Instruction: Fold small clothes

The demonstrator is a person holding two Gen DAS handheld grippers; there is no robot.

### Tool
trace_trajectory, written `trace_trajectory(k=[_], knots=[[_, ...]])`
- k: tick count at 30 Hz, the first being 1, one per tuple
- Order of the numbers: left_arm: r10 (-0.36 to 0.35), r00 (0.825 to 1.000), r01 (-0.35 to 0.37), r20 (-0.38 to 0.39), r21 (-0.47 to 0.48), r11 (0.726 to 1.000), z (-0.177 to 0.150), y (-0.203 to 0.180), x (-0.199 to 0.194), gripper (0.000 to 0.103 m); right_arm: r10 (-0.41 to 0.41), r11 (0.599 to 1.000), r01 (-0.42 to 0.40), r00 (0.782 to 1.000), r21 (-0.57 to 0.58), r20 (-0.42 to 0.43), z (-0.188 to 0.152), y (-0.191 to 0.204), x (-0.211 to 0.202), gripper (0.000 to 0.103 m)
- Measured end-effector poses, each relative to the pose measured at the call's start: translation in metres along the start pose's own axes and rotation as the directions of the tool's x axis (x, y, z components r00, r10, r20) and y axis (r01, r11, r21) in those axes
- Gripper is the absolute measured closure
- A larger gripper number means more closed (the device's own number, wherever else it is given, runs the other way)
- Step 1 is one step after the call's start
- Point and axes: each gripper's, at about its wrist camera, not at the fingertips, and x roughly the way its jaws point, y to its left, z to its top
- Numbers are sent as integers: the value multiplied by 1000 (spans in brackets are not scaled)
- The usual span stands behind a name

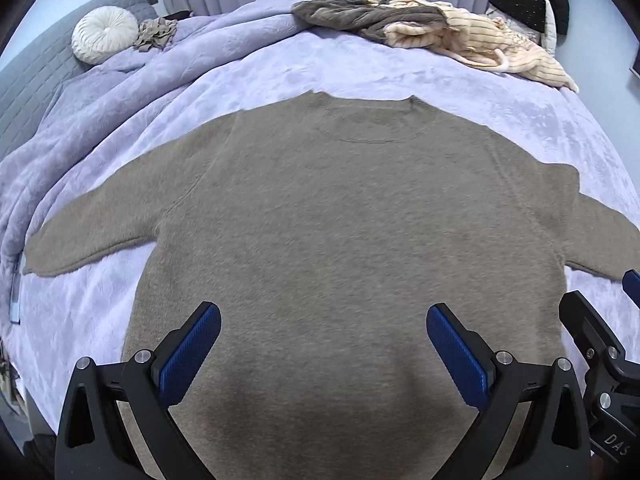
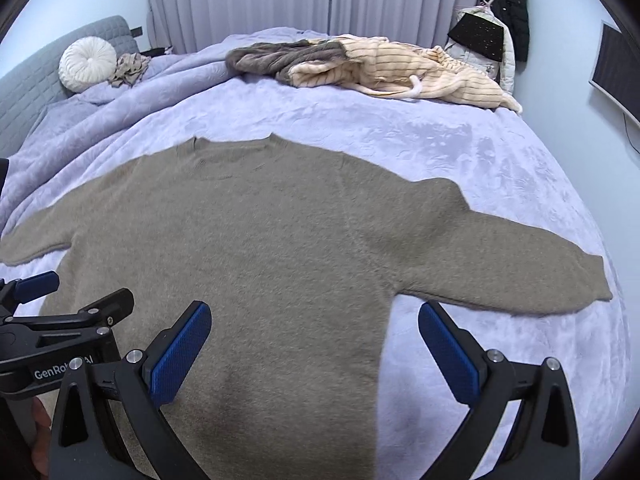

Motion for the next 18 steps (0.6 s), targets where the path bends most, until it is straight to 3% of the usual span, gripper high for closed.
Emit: trace_trajectory(k=[18], knots=[[-31, 999, 31, 8, 30, 999, 15, -41, -18, 0, -26, 996, 24, 999, 83, 25, 9, -47, -13, 0]])
